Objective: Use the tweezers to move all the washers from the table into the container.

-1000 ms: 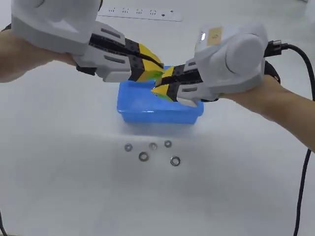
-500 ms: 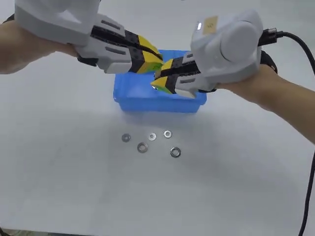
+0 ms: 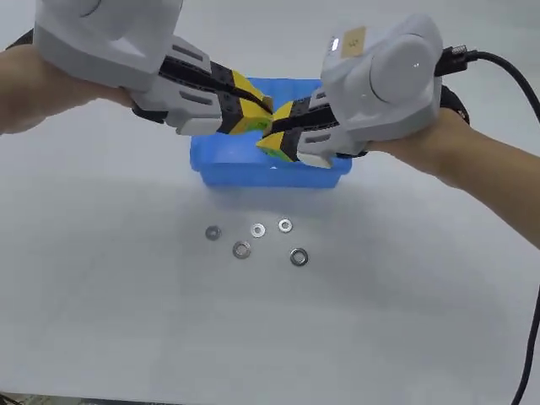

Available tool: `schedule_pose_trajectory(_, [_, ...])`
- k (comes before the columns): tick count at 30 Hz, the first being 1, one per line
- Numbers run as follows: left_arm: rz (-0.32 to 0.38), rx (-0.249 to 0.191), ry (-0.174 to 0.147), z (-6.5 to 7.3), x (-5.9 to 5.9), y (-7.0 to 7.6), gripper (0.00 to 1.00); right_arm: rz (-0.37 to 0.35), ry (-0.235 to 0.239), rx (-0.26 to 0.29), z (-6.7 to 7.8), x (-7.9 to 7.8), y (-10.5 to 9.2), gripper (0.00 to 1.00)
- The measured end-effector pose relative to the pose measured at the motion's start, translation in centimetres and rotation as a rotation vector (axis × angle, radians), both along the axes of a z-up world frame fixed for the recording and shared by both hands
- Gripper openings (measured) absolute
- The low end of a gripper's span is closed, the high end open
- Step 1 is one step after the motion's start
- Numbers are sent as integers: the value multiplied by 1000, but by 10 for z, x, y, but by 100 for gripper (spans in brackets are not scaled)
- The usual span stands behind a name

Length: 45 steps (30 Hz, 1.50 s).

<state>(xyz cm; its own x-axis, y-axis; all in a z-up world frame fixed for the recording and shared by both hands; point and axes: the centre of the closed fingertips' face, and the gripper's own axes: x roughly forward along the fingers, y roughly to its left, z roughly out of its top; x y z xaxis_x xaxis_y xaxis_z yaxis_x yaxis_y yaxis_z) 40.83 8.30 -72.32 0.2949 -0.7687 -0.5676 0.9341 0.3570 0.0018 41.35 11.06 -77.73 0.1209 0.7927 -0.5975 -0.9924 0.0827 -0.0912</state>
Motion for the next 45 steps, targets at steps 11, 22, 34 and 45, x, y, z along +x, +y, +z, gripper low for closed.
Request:
schedule_pose_trajectory(11, [-14,-23,-38,15,1,-2,8,17,-21,18,12,-1,1,9])
schedule_pose_trajectory(22, [-52,-11,-73,22,0,-8,8,18,-54,-2,17,-1,-2,9])
schedule_pose_trajectory(34, [-65,13,-65,13,-1,-5,6,14,-46,-41,7,-2,-5,11])
schedule_pose_trajectory(45, [-68,4,-69,19,-4,-7,6,20,-51,-27,11,-2,-6,9])
